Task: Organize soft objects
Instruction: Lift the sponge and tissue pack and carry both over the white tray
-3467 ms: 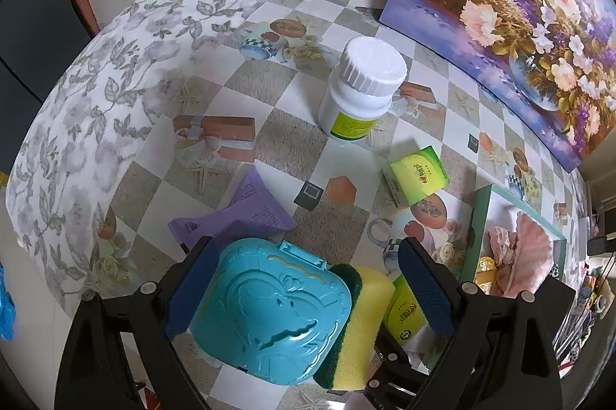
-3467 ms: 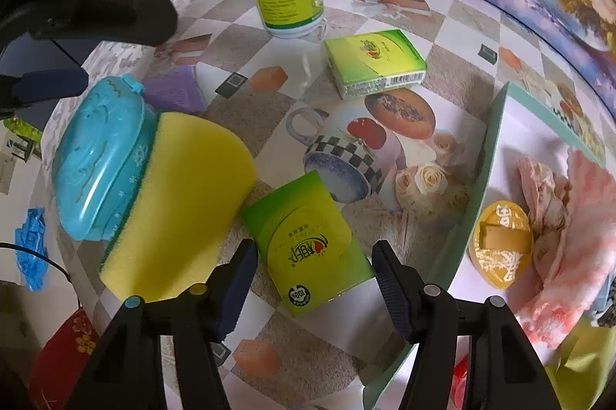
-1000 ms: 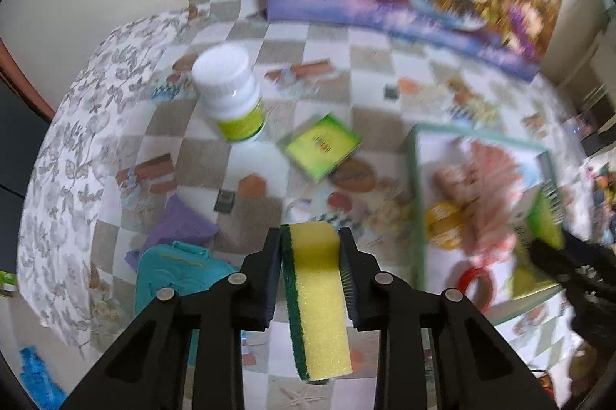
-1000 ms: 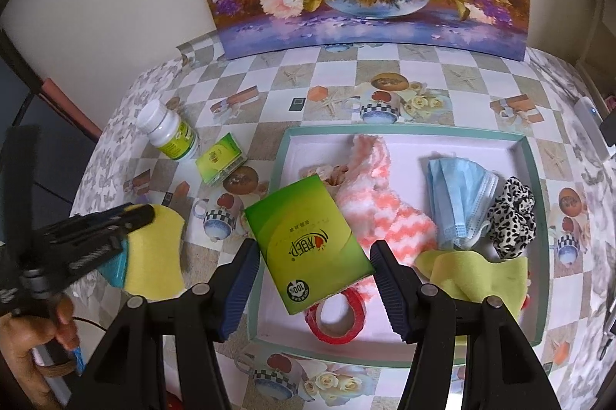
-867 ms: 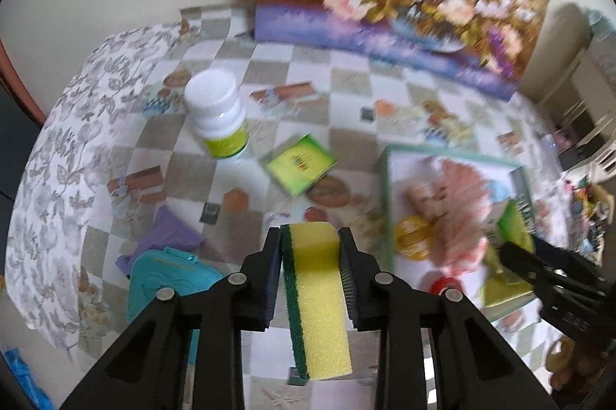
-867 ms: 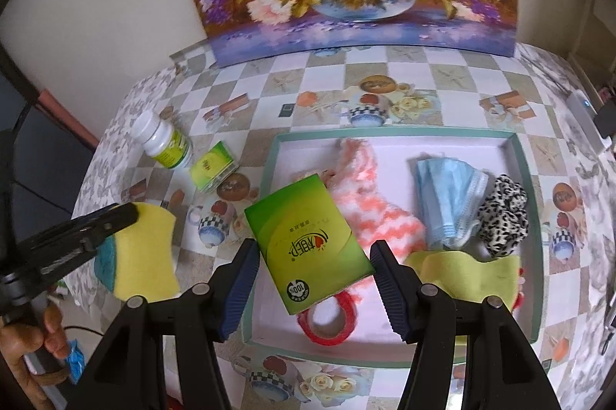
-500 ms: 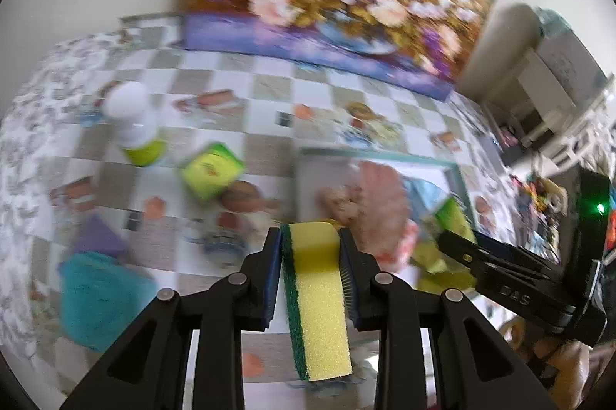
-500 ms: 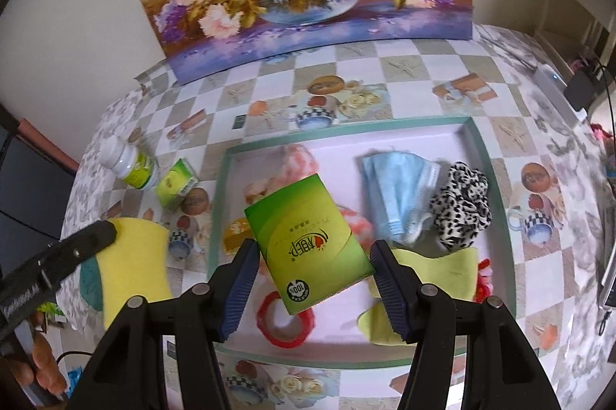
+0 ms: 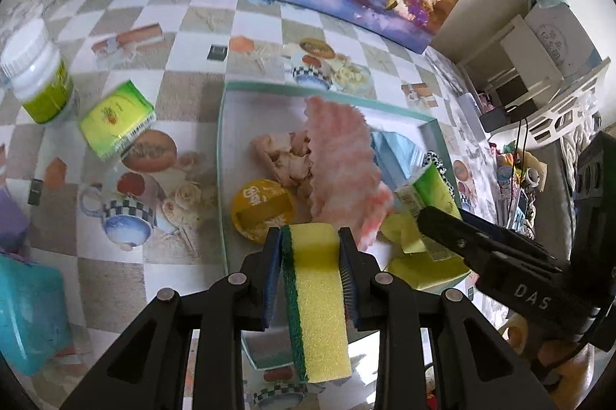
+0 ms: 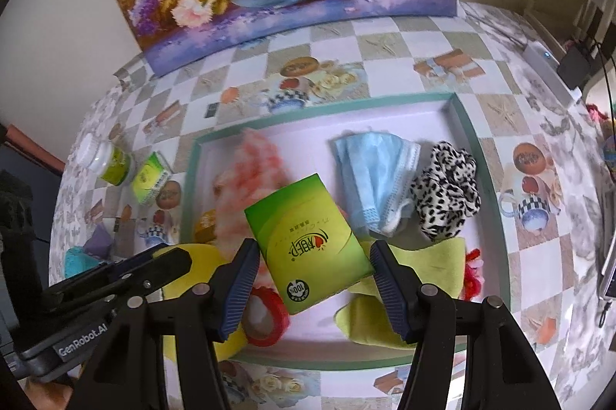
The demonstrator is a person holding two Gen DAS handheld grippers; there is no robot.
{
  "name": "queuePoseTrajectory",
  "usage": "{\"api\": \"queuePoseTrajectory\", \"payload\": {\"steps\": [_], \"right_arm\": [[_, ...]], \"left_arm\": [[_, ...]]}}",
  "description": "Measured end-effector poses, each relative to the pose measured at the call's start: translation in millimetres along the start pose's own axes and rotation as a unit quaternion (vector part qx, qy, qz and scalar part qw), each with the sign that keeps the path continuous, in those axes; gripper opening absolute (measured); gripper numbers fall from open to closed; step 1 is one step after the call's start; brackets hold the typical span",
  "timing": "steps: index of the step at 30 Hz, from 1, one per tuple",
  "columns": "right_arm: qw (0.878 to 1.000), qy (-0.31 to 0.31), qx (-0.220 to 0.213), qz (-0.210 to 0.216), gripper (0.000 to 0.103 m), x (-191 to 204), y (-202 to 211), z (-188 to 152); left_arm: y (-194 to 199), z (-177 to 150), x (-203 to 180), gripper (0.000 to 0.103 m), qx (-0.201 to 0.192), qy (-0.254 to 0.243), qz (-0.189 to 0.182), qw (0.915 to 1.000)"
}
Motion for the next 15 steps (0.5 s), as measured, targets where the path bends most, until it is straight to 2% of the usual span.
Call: {"api": "queuePoseTrajectory", "payload": {"steps": [4, 8, 15], "right_arm": [[1.0, -0.005, 0.002, -0.01, 0.063, -7, -3, 0], [1.0, -0.007, 0.009, -0.02, 0.063, -12, -10, -1], [0.999, -0.005, 0.026, -0.028, 0.063, -14, -21, -6]], "left_arm": [[-9, -1, 6, 0.03, 0.004, 0.015, -0.011, 0.9998], [-15, -3, 5, 0.03, 0.006, -0.004, 0.014, 0.9999], [-17, -3, -1, 0.03, 0.004, -0.03, 0.032, 0.999]]}}
Point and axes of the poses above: each gripper's, at about its wrist camera, not at the fingertips, and y roughly against the way its jaws point, x to its left, z to its top, the point moved 1 cm from there along -y, roughly the way its jaws point, and after that the axes turned 12 degrees about -x, right-handed, at the moved point
